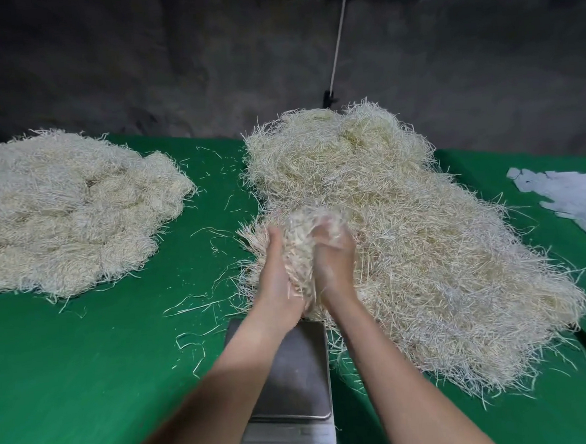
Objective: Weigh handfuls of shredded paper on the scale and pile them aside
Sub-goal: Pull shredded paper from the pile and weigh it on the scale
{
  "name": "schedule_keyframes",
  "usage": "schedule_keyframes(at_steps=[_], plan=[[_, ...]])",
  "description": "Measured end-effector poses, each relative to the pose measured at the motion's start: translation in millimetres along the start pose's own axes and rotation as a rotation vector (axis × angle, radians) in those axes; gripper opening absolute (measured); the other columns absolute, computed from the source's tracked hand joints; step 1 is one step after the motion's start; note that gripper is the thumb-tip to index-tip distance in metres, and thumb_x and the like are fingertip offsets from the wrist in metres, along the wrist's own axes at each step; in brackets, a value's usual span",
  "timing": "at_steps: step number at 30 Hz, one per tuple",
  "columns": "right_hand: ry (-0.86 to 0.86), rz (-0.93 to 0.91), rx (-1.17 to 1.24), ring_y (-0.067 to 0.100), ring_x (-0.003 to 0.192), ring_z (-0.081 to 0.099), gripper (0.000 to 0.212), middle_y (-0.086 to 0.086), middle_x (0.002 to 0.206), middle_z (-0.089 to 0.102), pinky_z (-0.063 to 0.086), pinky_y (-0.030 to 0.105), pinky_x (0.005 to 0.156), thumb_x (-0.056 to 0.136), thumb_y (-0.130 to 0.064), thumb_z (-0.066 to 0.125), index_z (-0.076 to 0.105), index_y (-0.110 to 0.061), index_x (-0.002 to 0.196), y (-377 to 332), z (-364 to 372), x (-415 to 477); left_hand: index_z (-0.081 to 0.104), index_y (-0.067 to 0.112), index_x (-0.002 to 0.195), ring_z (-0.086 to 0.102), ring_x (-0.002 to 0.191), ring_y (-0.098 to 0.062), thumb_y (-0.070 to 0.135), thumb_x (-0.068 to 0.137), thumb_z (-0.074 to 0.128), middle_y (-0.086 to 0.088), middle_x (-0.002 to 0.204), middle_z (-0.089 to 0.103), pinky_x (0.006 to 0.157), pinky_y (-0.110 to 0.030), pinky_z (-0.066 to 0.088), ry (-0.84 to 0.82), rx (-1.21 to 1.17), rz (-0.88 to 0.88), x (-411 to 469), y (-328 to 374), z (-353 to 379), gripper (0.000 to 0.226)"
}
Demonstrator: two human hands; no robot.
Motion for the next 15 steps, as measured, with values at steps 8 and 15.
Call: schedule_keyframes(at_steps=[8, 15], plan=[[-0.1, -0.308, -0.431, 0.011, 0.052, 0.039, 0.035, -0.003, 0.062, 0.045, 0.033, 0.026, 0.052, 0.1, -0.021, 0.039, 0.04, -0.024, 0.065, -13, 8, -10, 0.064, 0.01, 0.108, 0.061, 0.078, -0.015, 0.06, 0.09, 0.045, -0.001, 0.089, 0.06, 0.07, -0.022, 0.049, 0.302, 0.176, 0.095, -2, 1, -21, 0.056], [-0.089, -0.408, -0.48, 0.002, 0.046, 0.036, 0.04, -0.01, 0.053, 0.039, 0.029, 0.024, 0.048, 0.1, -0.014, 0.041, 0.041, -0.023, 0.061, -17, 15, -28, 0.063, 0.005, 0.089, 0.066, 0.064, -0.012, 0.059, 0.094, 0.035, -0.011, 0.077, 0.063, 0.06, -0.02, 0.054, 0.241, 0.236, 0.135, 2, 14, -17, 0.061]])
Point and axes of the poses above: each hand's wrist, its own x-axis towards the middle knuckle, its own z-axis out of the palm, y = z × x, the point moved 9 cm from there along x, towards the middle knuckle
